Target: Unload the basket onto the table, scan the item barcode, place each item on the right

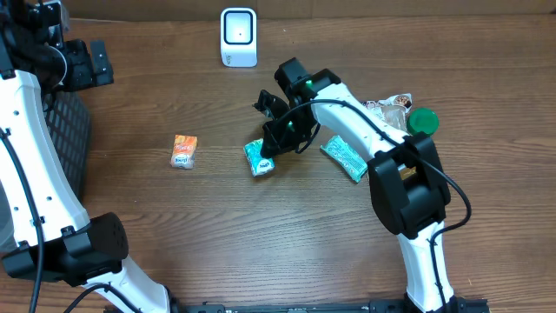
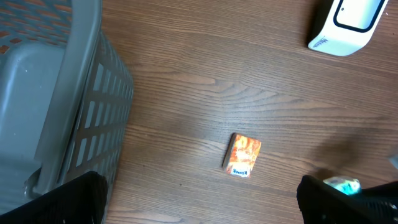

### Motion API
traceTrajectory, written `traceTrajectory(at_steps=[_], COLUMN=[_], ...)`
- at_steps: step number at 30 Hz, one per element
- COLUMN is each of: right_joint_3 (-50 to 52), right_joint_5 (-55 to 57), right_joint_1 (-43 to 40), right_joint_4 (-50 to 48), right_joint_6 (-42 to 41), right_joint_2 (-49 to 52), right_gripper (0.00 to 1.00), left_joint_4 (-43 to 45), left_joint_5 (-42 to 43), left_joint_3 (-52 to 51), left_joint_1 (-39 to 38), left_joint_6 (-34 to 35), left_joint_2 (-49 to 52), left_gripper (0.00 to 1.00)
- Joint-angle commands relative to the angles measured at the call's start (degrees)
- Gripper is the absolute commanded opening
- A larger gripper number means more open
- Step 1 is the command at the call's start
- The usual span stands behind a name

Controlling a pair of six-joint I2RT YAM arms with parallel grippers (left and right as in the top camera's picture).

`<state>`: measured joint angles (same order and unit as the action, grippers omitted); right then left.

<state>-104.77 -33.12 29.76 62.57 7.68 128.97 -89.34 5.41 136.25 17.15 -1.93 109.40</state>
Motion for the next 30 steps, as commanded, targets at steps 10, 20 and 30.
traceTrajectory(at_steps=[10, 20, 30], right_joint_3=[-0.7, -2.2, 5.9], right_joint_5=[9.7, 9.7, 3.9], right_joint_1=[2.1, -1.1, -1.2], right_joint_4=[-2.4, -0.6, -7.8], right_joint_6=[6.9, -5.9, -7.5], right_joint_2=[-0.8, -1.0, -0.9], right_gripper=[0.39, 0.47, 0.37], left_joint_4=[0.0, 0.0, 0.0], left_joint_5=[0.4, 0.4, 0.4], left_joint_3=[1.1, 1.1, 1.1], left_joint_1=[0.1, 0.1, 0.1], left_joint_6=[-0.9, -0.9, -0.9], left_joint_2=[-0.9, -0.9, -0.9], left_gripper=[1.0, 0.99, 0.99])
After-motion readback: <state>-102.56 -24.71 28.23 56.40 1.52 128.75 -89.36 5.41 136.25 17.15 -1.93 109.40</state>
